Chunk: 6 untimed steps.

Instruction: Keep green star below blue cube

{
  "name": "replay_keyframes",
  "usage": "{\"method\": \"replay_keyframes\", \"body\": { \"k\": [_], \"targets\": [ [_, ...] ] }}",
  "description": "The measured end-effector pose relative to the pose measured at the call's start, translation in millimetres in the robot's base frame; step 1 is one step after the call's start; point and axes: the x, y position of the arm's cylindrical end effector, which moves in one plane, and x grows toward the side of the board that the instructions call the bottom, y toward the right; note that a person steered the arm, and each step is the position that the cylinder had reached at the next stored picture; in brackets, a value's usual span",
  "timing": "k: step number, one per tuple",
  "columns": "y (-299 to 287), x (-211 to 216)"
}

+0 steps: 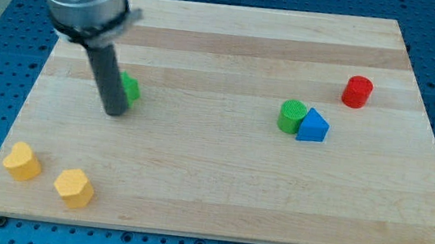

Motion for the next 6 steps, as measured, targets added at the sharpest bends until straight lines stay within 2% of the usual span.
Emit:
{"method": "replay_keyframes", "body": {
  "k": [1, 2, 4, 5, 6],
  "targets": [
    [31, -12],
    [70, 3],
    [18, -92],
    [22, -61],
    [-8, -38]
  ]
}}
